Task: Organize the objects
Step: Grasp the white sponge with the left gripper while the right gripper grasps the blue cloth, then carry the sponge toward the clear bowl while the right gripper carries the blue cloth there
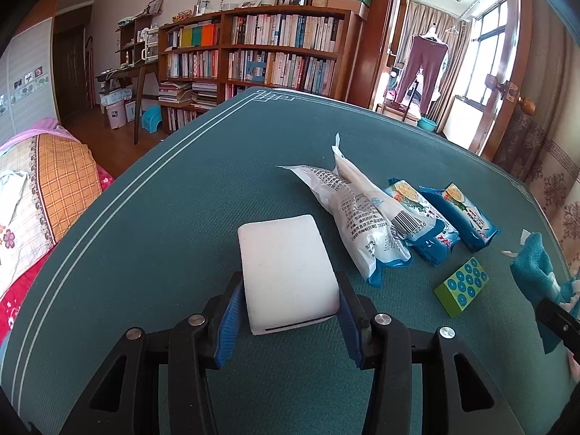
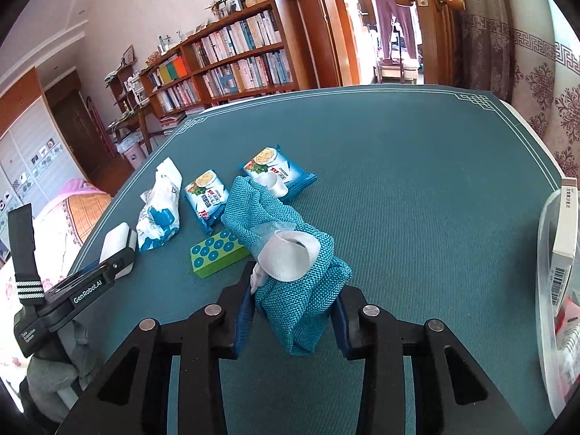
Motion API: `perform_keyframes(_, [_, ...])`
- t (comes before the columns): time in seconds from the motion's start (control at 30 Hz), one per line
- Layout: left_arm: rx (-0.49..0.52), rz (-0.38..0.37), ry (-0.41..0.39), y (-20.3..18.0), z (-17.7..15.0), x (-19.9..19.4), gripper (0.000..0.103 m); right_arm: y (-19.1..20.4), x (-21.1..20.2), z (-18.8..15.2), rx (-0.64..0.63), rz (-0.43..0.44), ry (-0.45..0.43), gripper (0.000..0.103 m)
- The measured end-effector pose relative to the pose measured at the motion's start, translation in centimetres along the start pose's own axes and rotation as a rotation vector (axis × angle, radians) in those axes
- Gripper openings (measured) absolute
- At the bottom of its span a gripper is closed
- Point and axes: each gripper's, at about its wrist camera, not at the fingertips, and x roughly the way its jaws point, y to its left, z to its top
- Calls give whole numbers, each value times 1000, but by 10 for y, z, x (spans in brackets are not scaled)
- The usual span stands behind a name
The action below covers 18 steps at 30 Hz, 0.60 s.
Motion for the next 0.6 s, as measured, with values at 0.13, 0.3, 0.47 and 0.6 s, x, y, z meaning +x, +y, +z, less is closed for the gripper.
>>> perform_keyframes(0.13, [3, 0, -8, 0, 0, -1, 50, -1, -13, -6, 20, 5, -10, 38])
perform_keyframes(0.3, [15, -6, -22, -2, 0, -4, 50, -8, -31, -13, 41, 0, -29, 38])
perform_keyframes(0.47, [38, -32, -26, -7, -2, -8, 50, -22, -53, -18, 74, -20, -62, 38])
perform_keyframes(0.6, [54, -56, -23, -13, -4, -11, 50, -40, -73, -22, 123, -51, -95, 38])
